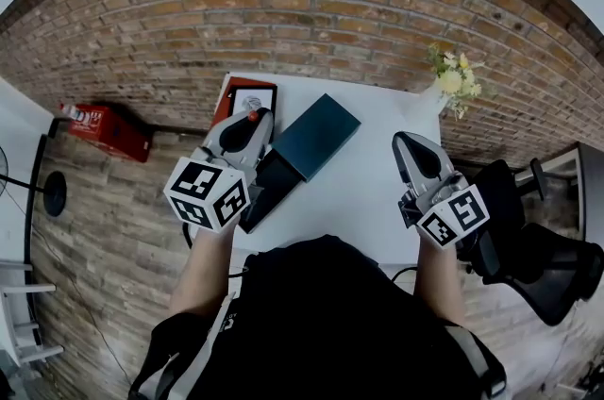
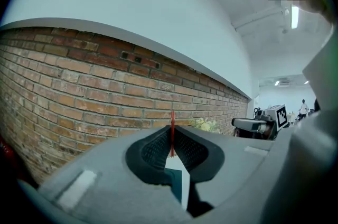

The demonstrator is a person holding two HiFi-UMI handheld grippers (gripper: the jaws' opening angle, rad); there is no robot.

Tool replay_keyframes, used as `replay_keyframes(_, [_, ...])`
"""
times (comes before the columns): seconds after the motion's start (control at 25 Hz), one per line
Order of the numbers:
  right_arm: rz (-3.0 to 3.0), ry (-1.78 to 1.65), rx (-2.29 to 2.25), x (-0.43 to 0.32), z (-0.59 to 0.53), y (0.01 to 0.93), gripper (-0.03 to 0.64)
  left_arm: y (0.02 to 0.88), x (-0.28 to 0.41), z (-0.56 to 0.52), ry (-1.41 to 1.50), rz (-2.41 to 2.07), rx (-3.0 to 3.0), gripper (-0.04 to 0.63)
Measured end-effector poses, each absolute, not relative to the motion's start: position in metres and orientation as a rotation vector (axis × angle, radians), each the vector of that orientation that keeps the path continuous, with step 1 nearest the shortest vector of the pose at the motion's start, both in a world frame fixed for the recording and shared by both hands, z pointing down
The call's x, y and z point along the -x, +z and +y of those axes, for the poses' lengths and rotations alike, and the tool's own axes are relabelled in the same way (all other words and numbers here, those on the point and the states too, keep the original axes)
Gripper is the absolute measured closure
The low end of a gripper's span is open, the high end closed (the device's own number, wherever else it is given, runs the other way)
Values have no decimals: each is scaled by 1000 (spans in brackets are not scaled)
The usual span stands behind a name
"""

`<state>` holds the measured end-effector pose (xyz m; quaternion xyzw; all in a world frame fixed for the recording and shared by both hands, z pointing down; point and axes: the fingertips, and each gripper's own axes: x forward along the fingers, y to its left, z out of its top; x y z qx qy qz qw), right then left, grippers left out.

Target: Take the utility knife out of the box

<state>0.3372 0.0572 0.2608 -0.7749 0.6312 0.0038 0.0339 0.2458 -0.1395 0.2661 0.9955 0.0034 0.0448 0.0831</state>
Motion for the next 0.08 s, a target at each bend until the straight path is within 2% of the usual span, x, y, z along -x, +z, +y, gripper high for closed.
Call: replay_keyframes(0.08, [1931, 6, 2386, -340, 60, 261, 618, 268, -247, -138, 138, 12, -2975, 577])
